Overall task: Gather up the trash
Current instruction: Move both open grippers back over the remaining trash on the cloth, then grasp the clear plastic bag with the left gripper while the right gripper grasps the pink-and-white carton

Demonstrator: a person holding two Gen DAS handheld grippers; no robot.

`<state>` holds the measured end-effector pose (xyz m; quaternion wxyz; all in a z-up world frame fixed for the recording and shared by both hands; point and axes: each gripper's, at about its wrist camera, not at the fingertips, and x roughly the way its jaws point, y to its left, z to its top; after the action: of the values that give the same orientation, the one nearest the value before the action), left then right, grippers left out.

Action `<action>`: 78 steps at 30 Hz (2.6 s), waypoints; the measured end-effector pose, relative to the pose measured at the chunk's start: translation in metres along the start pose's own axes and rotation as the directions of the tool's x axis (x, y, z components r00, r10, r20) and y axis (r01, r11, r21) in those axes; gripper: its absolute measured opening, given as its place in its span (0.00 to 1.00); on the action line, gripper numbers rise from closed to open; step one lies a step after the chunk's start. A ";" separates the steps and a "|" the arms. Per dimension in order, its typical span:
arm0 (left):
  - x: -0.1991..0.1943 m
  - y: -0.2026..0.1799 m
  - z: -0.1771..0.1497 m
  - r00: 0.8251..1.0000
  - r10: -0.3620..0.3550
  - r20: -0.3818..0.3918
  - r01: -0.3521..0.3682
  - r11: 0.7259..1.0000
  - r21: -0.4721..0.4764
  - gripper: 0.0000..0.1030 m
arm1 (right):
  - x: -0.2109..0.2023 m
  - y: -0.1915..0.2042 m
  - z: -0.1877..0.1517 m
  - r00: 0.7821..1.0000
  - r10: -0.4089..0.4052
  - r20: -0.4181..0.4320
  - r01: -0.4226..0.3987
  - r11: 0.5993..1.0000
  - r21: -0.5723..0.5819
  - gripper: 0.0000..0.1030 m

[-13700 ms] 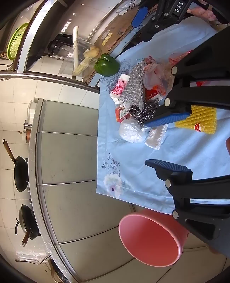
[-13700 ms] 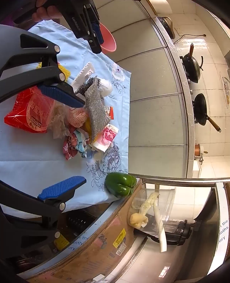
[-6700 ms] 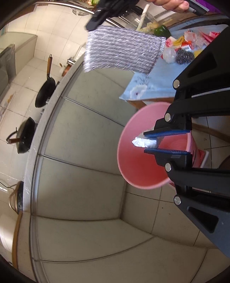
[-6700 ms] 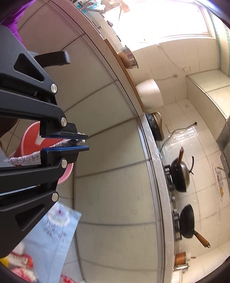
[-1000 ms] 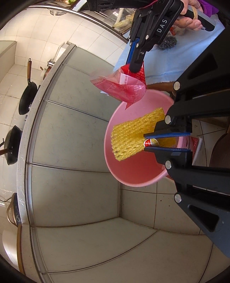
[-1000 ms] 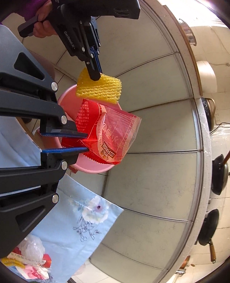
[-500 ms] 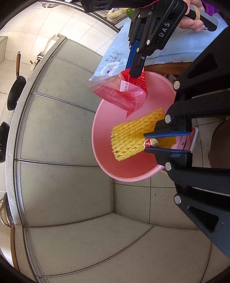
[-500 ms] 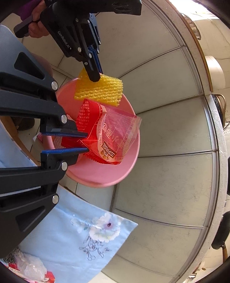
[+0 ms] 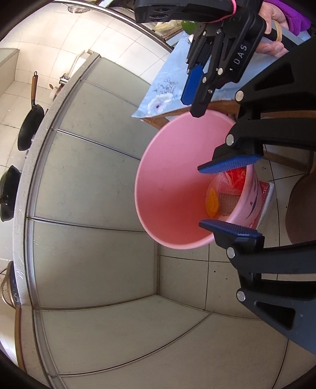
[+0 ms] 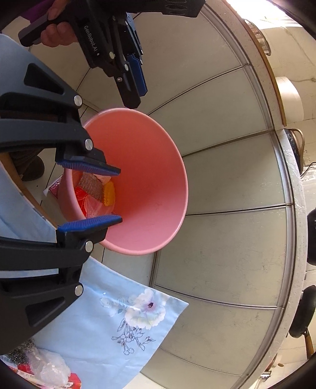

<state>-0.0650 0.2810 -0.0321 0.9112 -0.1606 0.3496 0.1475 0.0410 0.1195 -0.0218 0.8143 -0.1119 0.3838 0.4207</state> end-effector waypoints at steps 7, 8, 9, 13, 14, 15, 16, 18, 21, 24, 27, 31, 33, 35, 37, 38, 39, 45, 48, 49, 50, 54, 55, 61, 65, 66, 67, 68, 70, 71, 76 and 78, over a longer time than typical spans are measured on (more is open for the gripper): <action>-0.025 -0.026 0.000 0.996 -0.066 0.056 0.065 0.998 0.018 0.38 | -0.040 0.001 -0.008 0.996 -0.029 0.090 0.029 1.000 -0.001 0.33; -0.029 -0.031 -0.001 0.995 -0.080 0.062 0.078 0.997 0.025 0.39 | -0.046 0.000 -0.009 0.994 -0.032 0.102 0.032 0.999 0.000 0.33; -0.034 -0.038 -0.001 0.993 -0.094 0.069 0.092 0.995 0.034 0.39 | -0.055 -0.002 -0.010 0.992 -0.036 0.117 0.035 0.999 0.006 0.33; -0.051 -0.065 -0.003 0.985 -0.146 0.091 0.139 0.987 0.077 0.39 | -0.085 -0.008 -0.018 0.986 -0.057 0.157 0.052 0.998 0.040 0.33; -0.054 -0.070 -0.003 0.983 -0.156 0.094 0.148 0.985 0.085 0.39 | -0.094 -0.011 -0.021 0.983 -0.077 0.166 0.070 0.997 0.044 0.33; -0.056 -0.077 -0.003 0.981 -0.168 0.096 0.159 0.983 0.093 0.39 | -0.100 -0.013 -0.024 0.981 -0.095 0.170 0.088 0.995 0.047 0.33; -0.059 -0.085 -0.004 0.979 -0.181 0.096 0.171 0.980 0.105 0.39 | -0.107 -0.017 -0.028 0.978 -0.112 0.174 0.105 0.993 0.050 0.33; -0.062 -0.098 -0.007 0.976 -0.196 0.095 0.183 0.975 0.127 0.39 | -0.123 -0.027 -0.037 0.971 -0.150 0.184 0.140 0.988 0.068 0.33; -0.063 -0.121 -0.008 0.971 -0.223 0.083 0.209 0.965 0.156 0.39 | -0.145 -0.049 -0.050 0.964 -0.192 0.184 0.172 0.978 0.119 0.33; -0.059 -0.146 -0.007 0.963 -0.262 0.063 0.247 0.952 0.184 0.39 | -0.174 -0.079 -0.065 0.949 -0.249 0.195 0.212 0.958 0.192 0.33; -0.055 -0.173 -0.007 0.956 -0.290 0.048 0.271 0.934 0.232 0.39 | -0.198 -0.109 -0.082 0.927 -0.318 0.199 0.262 0.929 0.262 0.33; -0.045 -0.212 -0.008 0.947 -0.322 0.007 0.305 0.905 0.297 0.39 | -0.222 -0.149 -0.112 0.901 -0.397 0.176 0.320 0.881 0.348 0.33; -0.035 -0.232 -0.009 0.943 -0.332 -0.029 0.324 0.890 0.322 0.39 | -0.230 -0.166 -0.125 0.897 -0.410 0.163 0.325 0.864 0.383 0.33; -0.027 -0.248 -0.009 0.939 -0.339 -0.055 0.337 0.876 0.346 0.39 | -0.234 -0.179 -0.134 0.891 -0.428 0.153 0.339 0.850 0.404 0.33; -0.017 -0.261 -0.009 0.936 -0.344 -0.081 0.349 0.863 0.367 0.39 | -0.236 -0.194 -0.143 0.892 -0.427 0.146 0.331 0.839 0.433 0.33; -0.011 -0.267 -0.009 0.933 -0.347 -0.095 0.357 0.857 0.373 0.39 | -0.236 -0.198 -0.144 0.894 -0.425 0.144 0.327 0.836 0.441 0.33; -0.006 -0.275 -0.008 0.930 -0.351 -0.109 0.365 0.851 0.377 0.39 | -0.236 -0.204 -0.147 0.894 -0.425 0.141 0.324 0.832 0.451 0.33; 0.030 -0.319 -0.010 0.925 -0.336 -0.176 0.379 0.822 0.426 0.40 | -0.228 -0.239 -0.156 0.901 -0.423 0.100 0.327 0.811 0.485 0.33; 0.054 -0.333 -0.012 0.926 -0.312 -0.212 0.375 0.818 0.436 0.40 | -0.220 -0.258 -0.160 0.908 -0.413 0.068 0.325 0.799 0.506 0.33; 0.059 -0.335 -0.012 0.928 -0.302 -0.217 0.370 0.819 0.439 0.39 | -0.216 -0.264 -0.161 0.912 -0.406 0.055 0.324 0.797 0.510 0.33; 0.066 -0.336 -0.012 0.930 -0.293 -0.222 0.363 0.820 0.442 0.39 | -0.213 -0.271 -0.161 0.917 -0.397 0.046 0.319 0.797 0.512 0.36; 0.090 -0.341 -0.015 0.943 -0.229 -0.241 0.318 0.833 0.453 0.39 | -0.200 -0.290 -0.158 0.930 -0.367 0.038 0.297 0.805 0.514 0.43; 0.094 -0.341 -0.017 0.944 -0.219 -0.247 0.312 0.836 0.451 0.40 | -0.196 -0.295 -0.155 0.933 -0.358 0.034 0.291 0.807 0.514 0.43; 0.105 -0.341 -0.023 0.935 -0.212 -0.283 0.325 0.833 0.447 0.42 | -0.169 -0.313 -0.144 0.945 -0.327 -0.002 0.288 0.828 0.481 0.44; 0.105 -0.339 -0.023 0.931 -0.220 -0.290 0.333 0.835 0.438 0.40 | -0.152 -0.324 -0.144 0.953 -0.299 -0.047 0.285 0.836 0.469 0.44; 0.105 -0.339 -0.022 0.930 -0.223 -0.292 0.337 0.836 0.433 0.39 | -0.149 -0.326 -0.145 0.956 -0.290 -0.051 0.280 0.839 0.467 0.44; 0.105 -0.339 -0.022 0.928 -0.230 -0.294 0.343 0.836 0.429 0.36 | -0.146 -0.327 -0.145 0.958 -0.280 -0.055 0.273 0.842 0.465 0.44; 0.104 -0.339 -0.022 0.931 -0.231 -0.284 0.339 0.837 0.431 0.33 | -0.143 -0.327 -0.145 0.961 -0.270 -0.059 0.266 0.846 0.461 0.44; 0.102 -0.338 -0.021 0.937 -0.229 -0.263 0.326 0.842 0.429 0.27 | -0.143 -0.324 -0.145 0.965 -0.260 -0.045 0.251 0.851 0.461 0.41; 0.101 -0.339 -0.021 0.938 -0.234 -0.256 0.326 0.844 0.426 0.24 | -0.144 -0.323 -0.144 0.966 -0.256 -0.040 0.245 0.852 0.462 0.28; 0.090 -0.338 -0.017 0.937 -0.266 -0.224 0.339 0.844 0.415 0.16 | -0.152 -0.316 -0.143 0.957 -0.289 -0.022 0.266 0.845 0.463 0.11; 0.086 -0.338 -0.016 0.937 -0.278 -0.213 0.344 0.845 0.410 0.14 | -0.160 -0.312 -0.143 0.952 -0.306 -0.006 0.275 0.845 0.459 0.10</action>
<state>0.1158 -0.0175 -0.0377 0.9074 -0.0150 0.4085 -0.0978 0.1495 -0.2423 -0.0476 0.8845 0.0389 0.4221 0.1948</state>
